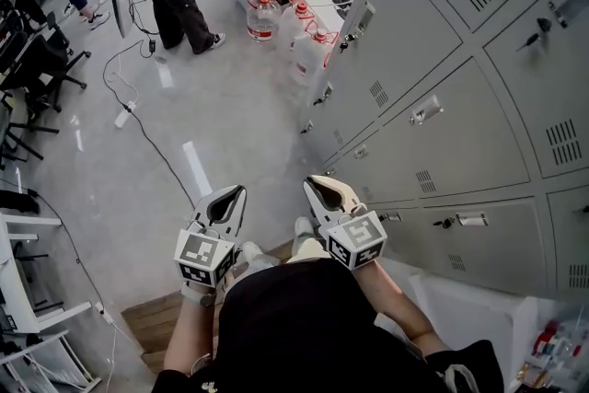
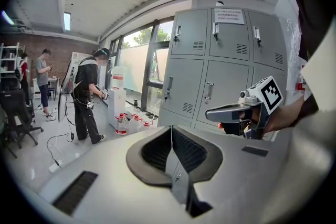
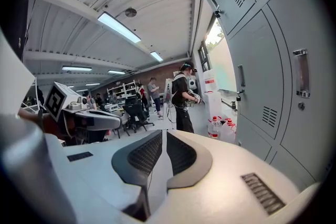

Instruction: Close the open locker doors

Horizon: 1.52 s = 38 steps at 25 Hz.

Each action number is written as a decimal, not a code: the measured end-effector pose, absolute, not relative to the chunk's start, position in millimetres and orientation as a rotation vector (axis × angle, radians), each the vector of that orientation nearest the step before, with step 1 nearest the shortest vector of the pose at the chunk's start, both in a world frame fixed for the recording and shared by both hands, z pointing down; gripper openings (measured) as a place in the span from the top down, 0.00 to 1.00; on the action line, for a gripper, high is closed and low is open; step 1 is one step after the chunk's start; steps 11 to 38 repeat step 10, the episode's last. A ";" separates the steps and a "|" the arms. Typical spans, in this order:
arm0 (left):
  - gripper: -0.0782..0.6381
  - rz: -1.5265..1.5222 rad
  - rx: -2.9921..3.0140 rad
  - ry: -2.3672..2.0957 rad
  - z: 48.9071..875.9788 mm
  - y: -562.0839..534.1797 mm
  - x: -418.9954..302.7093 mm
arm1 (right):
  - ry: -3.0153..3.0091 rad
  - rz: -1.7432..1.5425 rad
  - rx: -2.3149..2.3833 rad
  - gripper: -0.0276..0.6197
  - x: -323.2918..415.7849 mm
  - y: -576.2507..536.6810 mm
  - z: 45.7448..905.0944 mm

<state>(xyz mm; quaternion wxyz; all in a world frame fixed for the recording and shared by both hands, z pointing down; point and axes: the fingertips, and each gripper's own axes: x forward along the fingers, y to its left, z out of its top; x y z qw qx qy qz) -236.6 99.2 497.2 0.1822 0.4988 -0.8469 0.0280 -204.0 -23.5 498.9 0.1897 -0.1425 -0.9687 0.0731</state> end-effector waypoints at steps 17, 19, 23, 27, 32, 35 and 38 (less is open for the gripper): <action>0.86 0.079 1.402 -2.385 499.3 97.4 -230.0 | -2.719 0.224 -0.384 0.88 -199.1 -27.3 500.2; 0.86 0.079 1.402 -2.385 499.3 97.4 -230.0 | -2.719 0.224 -0.384 0.88 -199.1 -27.3 500.2; 0.86 0.079 1.402 -2.385 499.3 97.4 -230.0 | -2.719 0.224 -0.384 0.88 -199.1 -27.3 500.2; 0.86 0.079 1.402 -2.385 499.3 97.4 -230.0 | -2.719 0.224 -0.384 0.88 -199.1 -27.3 500.2; 0.86 0.079 1.402 -2.385 499.3 97.4 -230.0 | -2.719 0.224 -0.384 0.88 -199.1 -27.3 500.2; 0.86 0.079 1.402 -2.385 499.3 97.4 -230.0 | -2.719 0.224 -0.384 0.88 -199.1 -27.3 500.2; 0.86 0.079 1.402 -2.385 499.3 97.4 -230.0 | -2.719 0.224 -0.384 0.88 -199.1 -27.3 500.2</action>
